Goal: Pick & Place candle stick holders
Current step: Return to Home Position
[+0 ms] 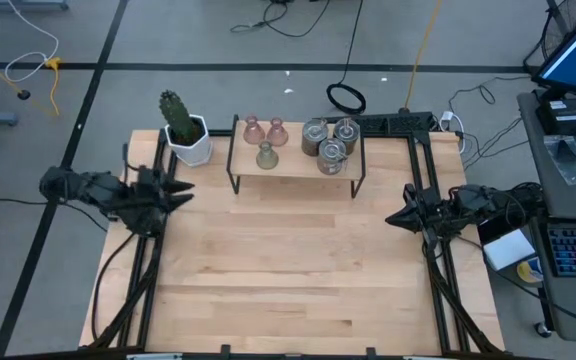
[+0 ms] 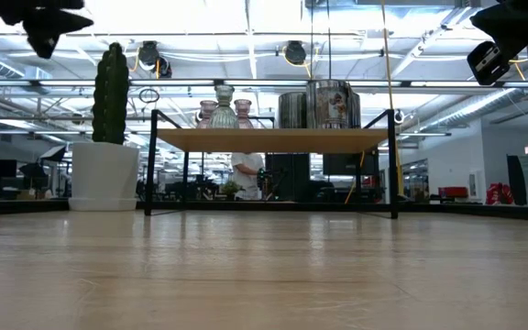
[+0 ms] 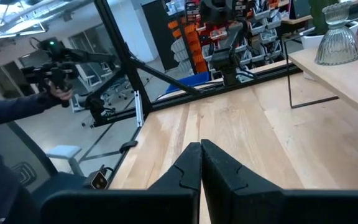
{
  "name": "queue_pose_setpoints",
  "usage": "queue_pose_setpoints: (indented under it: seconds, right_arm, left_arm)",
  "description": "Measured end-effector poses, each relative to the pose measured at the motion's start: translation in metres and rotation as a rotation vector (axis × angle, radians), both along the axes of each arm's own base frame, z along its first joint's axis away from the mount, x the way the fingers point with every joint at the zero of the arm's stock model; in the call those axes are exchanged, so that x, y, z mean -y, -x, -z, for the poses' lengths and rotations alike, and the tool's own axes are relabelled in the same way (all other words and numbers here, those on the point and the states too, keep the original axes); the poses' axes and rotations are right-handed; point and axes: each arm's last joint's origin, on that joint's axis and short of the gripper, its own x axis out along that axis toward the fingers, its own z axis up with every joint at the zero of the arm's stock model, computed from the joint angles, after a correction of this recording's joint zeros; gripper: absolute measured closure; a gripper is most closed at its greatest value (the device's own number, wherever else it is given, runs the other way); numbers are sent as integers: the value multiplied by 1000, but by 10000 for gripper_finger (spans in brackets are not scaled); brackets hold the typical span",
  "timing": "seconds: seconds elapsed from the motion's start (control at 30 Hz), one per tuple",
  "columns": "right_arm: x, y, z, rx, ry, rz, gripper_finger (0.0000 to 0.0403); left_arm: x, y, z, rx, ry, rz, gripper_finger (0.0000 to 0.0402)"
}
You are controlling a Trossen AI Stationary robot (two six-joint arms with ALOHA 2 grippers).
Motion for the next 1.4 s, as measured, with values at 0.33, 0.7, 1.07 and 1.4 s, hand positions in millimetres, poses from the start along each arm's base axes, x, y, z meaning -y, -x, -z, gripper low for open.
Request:
queue_pose_setpoints:
  seconds: [0.33,0.7,1.07,1.4]
  right_arm:
    - [0,0,0,2,-5,0,403]
    - [0,0,0,-1,-21,2,403]
    - [-3,-13,22,49,-41,1,403]
    - [-8,-18,44,-7,-9,-123,403]
  left_arm:
    - [-2,8,31,30,17,48,256]
    - [7,-13,74,108,-11,97,256]
    - [5,-13,76,83,-58,75,256]
    - [5,-13,81,39,-46,78,256]
